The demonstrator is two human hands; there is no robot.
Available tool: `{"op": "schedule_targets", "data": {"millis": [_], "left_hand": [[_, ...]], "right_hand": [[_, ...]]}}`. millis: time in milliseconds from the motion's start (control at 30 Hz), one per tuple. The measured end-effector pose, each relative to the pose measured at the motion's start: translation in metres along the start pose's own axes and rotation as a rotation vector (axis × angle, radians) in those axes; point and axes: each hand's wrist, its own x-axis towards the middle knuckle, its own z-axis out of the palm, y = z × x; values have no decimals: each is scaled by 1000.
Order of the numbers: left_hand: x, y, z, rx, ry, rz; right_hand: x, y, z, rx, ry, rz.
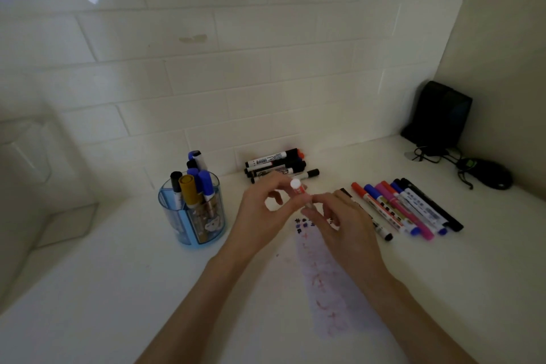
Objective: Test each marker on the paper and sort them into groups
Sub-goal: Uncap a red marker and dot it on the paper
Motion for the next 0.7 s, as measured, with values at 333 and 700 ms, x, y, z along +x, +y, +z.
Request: {"op": "schedule_targets", "data": {"millis": [333, 700], "left_hand": [[-22, -18, 8, 169, -304, -143], [-26, -14, 13, 275, -430, -78]], "right_hand": [[9, -3, -10, 638, -57, 426], [10, 1, -19, 669, -147, 406]]}}
